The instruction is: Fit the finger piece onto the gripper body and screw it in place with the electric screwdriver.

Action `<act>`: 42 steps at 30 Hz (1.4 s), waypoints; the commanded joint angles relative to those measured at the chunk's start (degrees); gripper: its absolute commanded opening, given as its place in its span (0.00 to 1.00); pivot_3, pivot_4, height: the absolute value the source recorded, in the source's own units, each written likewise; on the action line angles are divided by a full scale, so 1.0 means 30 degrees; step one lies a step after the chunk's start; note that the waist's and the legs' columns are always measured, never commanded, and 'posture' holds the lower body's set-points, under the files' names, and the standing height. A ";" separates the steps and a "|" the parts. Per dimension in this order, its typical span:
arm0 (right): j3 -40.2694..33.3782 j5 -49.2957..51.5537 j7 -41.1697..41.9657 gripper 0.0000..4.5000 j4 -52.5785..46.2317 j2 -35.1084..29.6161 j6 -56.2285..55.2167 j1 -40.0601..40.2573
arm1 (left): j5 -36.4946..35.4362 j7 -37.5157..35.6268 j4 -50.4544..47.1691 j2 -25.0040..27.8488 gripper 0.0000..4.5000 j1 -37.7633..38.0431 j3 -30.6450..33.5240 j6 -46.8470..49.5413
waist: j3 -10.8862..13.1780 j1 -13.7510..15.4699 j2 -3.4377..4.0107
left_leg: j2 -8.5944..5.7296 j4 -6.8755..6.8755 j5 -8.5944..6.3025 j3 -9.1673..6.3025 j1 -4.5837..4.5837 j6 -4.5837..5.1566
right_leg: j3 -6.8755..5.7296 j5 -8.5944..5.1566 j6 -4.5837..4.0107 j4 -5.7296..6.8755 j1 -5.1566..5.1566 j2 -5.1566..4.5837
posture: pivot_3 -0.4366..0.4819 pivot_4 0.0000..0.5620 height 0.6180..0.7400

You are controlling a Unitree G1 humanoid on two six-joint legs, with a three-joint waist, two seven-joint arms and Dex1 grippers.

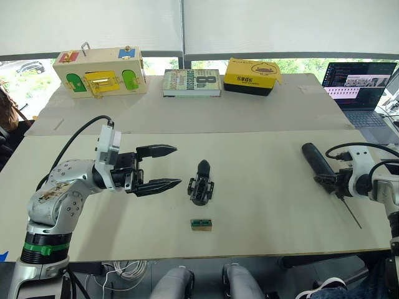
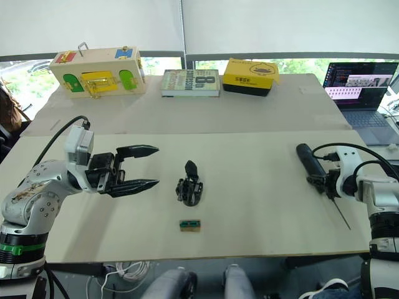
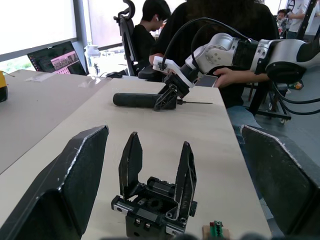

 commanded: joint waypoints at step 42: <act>-0.2208 0.3866 0.1483 0.98 -1.8454 -0.0297 0.2661 0.8617 | 0.1900 -0.0461 0.0214 0.1190 1.00 0.3341 0.0800 -0.2879 | 0.0080 0.0048 0.0142 | -0.0036 0.0049 -0.0047 0.0027 -0.0048 -0.0142 | 0.0001 0.0057 0.0087 -0.0007 -0.0026 -0.0042 | 0.48 0.27 1.00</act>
